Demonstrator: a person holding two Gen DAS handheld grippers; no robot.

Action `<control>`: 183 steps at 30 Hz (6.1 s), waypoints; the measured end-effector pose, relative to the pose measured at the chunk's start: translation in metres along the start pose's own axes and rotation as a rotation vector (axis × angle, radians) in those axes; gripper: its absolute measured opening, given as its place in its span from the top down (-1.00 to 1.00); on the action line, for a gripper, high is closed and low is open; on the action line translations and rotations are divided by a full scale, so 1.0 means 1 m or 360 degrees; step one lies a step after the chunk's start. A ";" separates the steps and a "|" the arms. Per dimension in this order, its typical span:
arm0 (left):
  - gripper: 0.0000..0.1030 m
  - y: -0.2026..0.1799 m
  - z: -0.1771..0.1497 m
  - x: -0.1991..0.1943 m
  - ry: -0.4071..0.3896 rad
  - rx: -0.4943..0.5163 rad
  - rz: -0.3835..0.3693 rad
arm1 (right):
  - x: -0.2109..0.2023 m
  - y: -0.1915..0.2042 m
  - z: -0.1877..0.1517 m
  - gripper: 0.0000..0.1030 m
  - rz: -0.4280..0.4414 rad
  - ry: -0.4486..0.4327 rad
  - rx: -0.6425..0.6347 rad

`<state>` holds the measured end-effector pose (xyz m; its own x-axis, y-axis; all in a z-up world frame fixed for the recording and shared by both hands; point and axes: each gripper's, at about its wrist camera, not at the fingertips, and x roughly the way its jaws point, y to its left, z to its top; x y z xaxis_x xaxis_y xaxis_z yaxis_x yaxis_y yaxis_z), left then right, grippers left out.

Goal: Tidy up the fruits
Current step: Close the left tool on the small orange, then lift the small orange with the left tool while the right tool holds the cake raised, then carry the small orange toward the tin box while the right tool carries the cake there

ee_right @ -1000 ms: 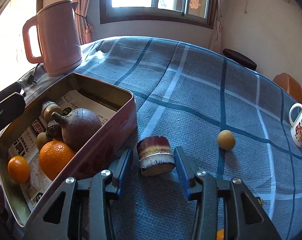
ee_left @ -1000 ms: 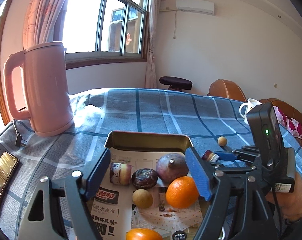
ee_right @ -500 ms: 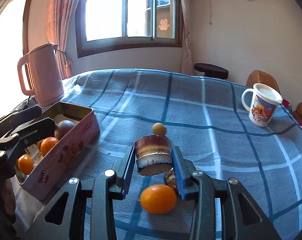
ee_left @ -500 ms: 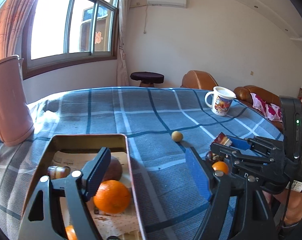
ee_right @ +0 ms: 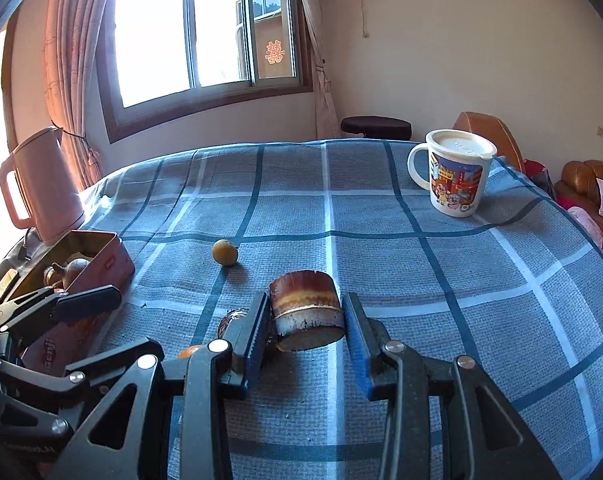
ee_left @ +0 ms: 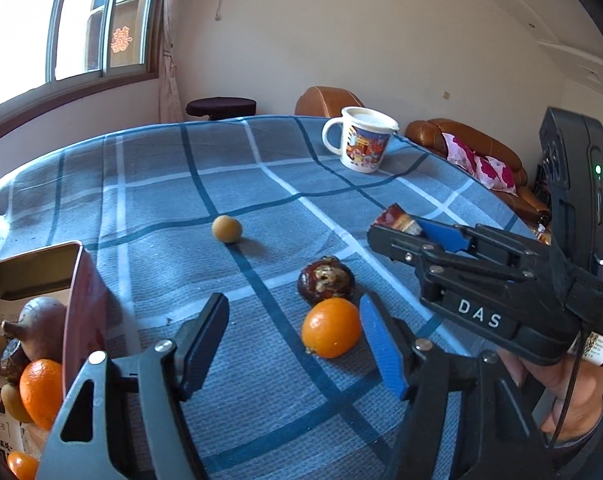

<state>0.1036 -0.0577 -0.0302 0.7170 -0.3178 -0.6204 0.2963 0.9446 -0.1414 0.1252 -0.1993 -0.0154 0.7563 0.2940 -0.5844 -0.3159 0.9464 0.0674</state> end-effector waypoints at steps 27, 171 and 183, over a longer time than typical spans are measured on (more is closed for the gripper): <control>0.22 -0.006 0.001 0.016 0.0130 -0.0001 -0.0106 | -0.007 -0.002 -0.001 0.24 0.0081 -0.0064 0.0008; 0.22 -0.014 -0.018 -0.078 -0.0681 0.0084 0.0260 | -0.086 0.014 -0.025 0.24 0.0253 -0.0698 -0.0189; 0.22 -0.002 -0.018 -0.079 -0.0665 0.0046 0.0279 | -0.080 0.019 -0.024 0.24 0.0282 -0.0669 -0.0212</control>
<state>0.0349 -0.0327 0.0049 0.9494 -0.1647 -0.2675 0.1608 0.9863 -0.0365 0.0451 -0.2083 0.0138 0.8418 0.5039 -0.1937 -0.5108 0.8595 0.0163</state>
